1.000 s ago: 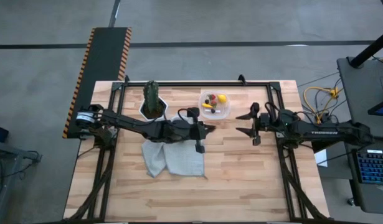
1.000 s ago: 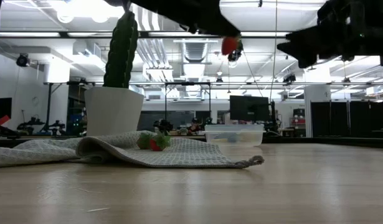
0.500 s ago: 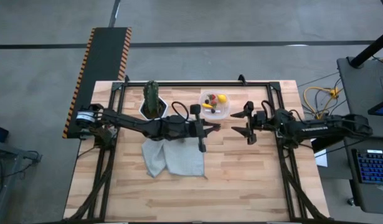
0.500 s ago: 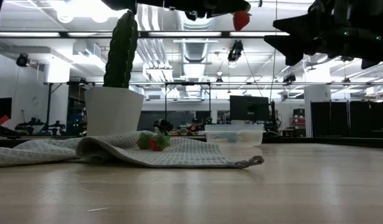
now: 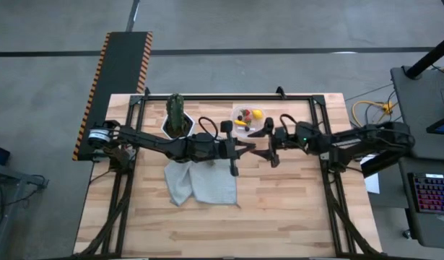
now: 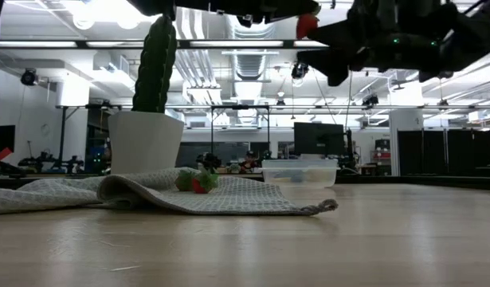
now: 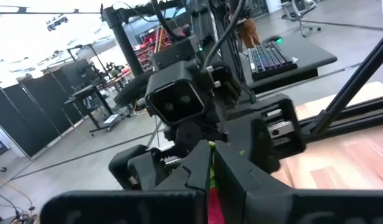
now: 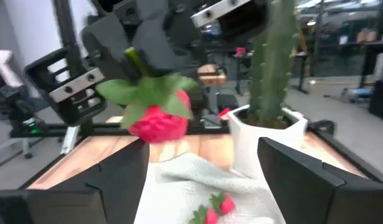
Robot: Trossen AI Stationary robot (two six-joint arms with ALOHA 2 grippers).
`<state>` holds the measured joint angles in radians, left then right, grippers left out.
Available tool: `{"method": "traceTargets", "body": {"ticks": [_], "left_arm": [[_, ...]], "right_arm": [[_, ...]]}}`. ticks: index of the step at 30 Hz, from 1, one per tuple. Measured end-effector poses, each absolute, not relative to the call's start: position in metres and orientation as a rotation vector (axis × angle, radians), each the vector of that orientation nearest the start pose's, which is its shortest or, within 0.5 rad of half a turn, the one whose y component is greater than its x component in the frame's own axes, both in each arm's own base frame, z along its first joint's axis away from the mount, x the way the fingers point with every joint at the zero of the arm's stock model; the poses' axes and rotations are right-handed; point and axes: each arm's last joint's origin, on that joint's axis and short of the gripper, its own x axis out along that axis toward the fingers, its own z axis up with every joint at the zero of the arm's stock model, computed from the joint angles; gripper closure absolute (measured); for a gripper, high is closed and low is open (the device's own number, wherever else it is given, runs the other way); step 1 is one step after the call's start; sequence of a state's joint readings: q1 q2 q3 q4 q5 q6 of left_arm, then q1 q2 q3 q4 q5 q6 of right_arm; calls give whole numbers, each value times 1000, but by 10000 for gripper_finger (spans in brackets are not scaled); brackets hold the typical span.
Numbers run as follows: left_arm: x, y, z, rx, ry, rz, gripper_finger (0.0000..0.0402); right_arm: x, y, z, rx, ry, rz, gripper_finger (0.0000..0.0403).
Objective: Pick and placing Produce into tupperware
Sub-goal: Put the red strawberry into the transparent bin
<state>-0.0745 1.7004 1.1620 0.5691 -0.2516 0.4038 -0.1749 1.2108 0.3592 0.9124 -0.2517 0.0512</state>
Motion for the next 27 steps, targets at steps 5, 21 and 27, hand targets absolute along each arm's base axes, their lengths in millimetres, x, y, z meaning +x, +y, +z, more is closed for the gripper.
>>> {"method": "traceTargets", "body": {"ticks": [5, 21, 27], "left_arm": [[390, -21, 291, 402, 17, 184, 401], [390, -17, 293, 401, 0, 210, 401], [392, -16, 291, 398, 3, 211, 401]], "right_arm": [[240, -34, 210, 44, -28, 119, 101], [239, -34, 216, 17, -35, 122, 98], [243, -34, 221, 19, -45, 124, 105]]}}
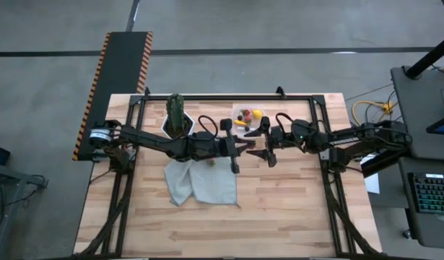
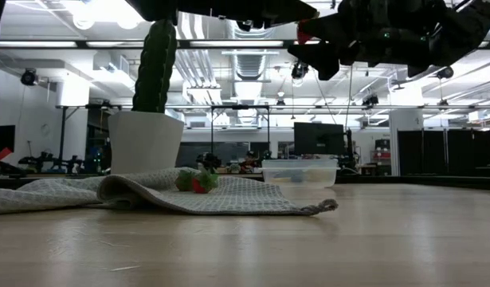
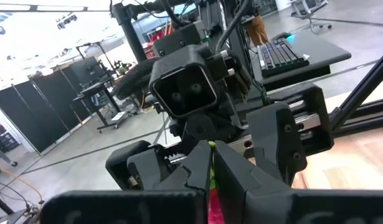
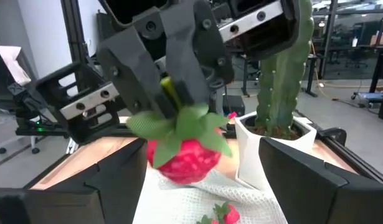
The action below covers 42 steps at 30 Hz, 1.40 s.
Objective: Pick and placing Produce into tupperware
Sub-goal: Put the red strawberry into the transparent bin
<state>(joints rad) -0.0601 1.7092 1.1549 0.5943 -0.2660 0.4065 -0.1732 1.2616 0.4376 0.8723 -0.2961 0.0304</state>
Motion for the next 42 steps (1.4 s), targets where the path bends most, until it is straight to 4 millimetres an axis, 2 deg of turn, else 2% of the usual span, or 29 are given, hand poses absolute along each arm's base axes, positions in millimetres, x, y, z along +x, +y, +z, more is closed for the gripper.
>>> {"method": "traceTargets", "body": {"ticks": [16, 24, 34, 42], "left_arm": [[393, -16, 289, 399, 8, 211, 401], [393, -16, 289, 399, 8, 211, 401], [393, -15, 289, 398, 8, 212, 401], [393, -16, 289, 397, 6, 210, 401]], "right_arm": [[244, -33, 221, 29, -44, 127, 116], [243, -33, 222, 22, -50, 126, 171], [242, -33, 222, 35, -48, 119, 280], [241, -33, 224, 31, -54, 118, 284]]}}
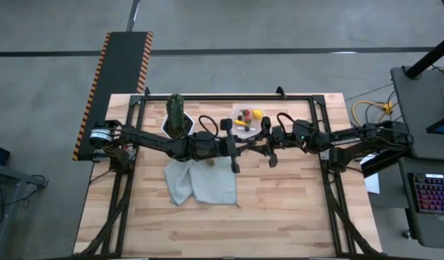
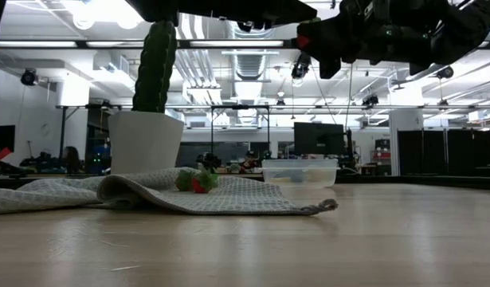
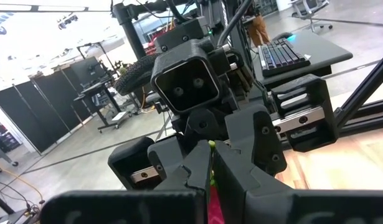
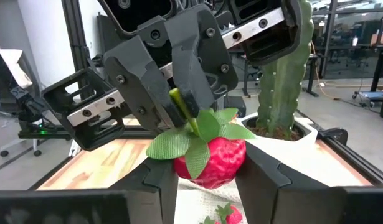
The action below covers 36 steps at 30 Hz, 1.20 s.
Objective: Pick and placing Produce into tupperware
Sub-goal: Put the red strawberry into the transparent bin
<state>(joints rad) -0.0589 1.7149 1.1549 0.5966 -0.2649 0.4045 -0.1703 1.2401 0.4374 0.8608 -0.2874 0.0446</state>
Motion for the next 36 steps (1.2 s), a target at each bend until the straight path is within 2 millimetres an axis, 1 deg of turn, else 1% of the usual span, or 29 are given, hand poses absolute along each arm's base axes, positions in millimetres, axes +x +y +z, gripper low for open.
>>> {"method": "traceTargets", "body": {"ticks": [12, 15, 18, 28, 33, 36], "left_arm": [[393, -16, 289, 393, 5, 208, 402], [393, -16, 289, 395, 5, 204, 395], [393, -16, 289, 396, 4, 189, 373], [393, -16, 289, 394, 1, 186, 276], [393, -17, 296, 388, -38, 191, 238], [390, -17, 302, 386, -51, 192, 221]], "right_arm": [[239, -33, 226, 31, -49, 118, 284], [239, -33, 226, 28, -49, 118, 284], [239, -33, 226, 17, -51, 118, 284], [239, -33, 226, 15, -44, 117, 284], [239, -33, 225, 14, -33, 97, 284], [239, -34, 223, 8, -21, 90, 284]]}}
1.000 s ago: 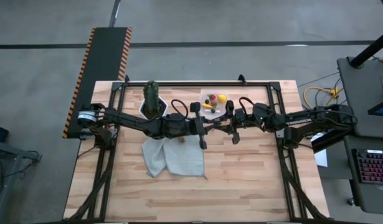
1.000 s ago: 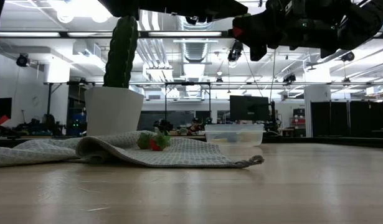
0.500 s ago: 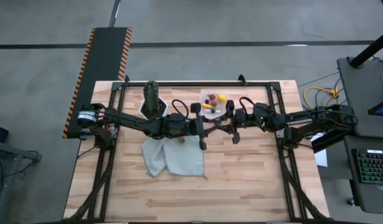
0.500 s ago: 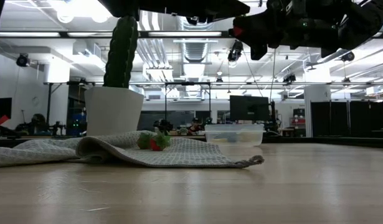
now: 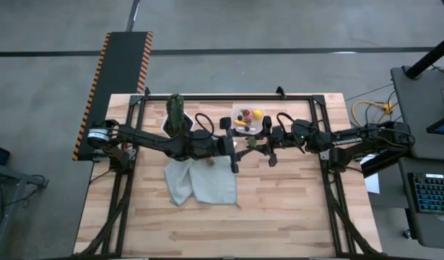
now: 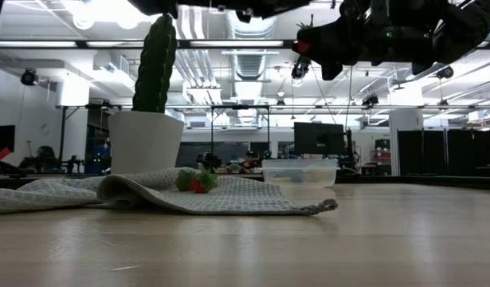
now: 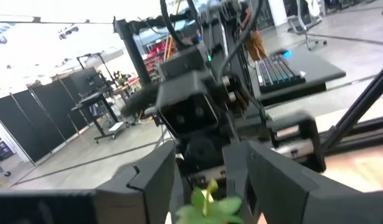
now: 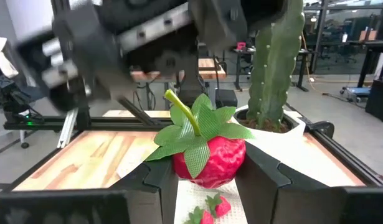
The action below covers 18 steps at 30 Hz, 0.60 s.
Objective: Pick and placing Produce into tupperware
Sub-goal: Put the red strawberry into the transparent bin
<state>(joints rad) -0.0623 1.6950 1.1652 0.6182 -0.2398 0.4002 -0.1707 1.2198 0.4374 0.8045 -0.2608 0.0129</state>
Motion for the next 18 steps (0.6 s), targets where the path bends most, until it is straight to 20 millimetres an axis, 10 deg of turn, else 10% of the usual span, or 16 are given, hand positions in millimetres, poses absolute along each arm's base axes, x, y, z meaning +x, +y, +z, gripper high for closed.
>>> {"method": "traceTargets", "body": {"ticks": [18], "left_arm": [[311, -29, 368, 298, 57, 251, 212]], "right_arm": [[238, -39, 214, -46, 81, -45, 285]]}}
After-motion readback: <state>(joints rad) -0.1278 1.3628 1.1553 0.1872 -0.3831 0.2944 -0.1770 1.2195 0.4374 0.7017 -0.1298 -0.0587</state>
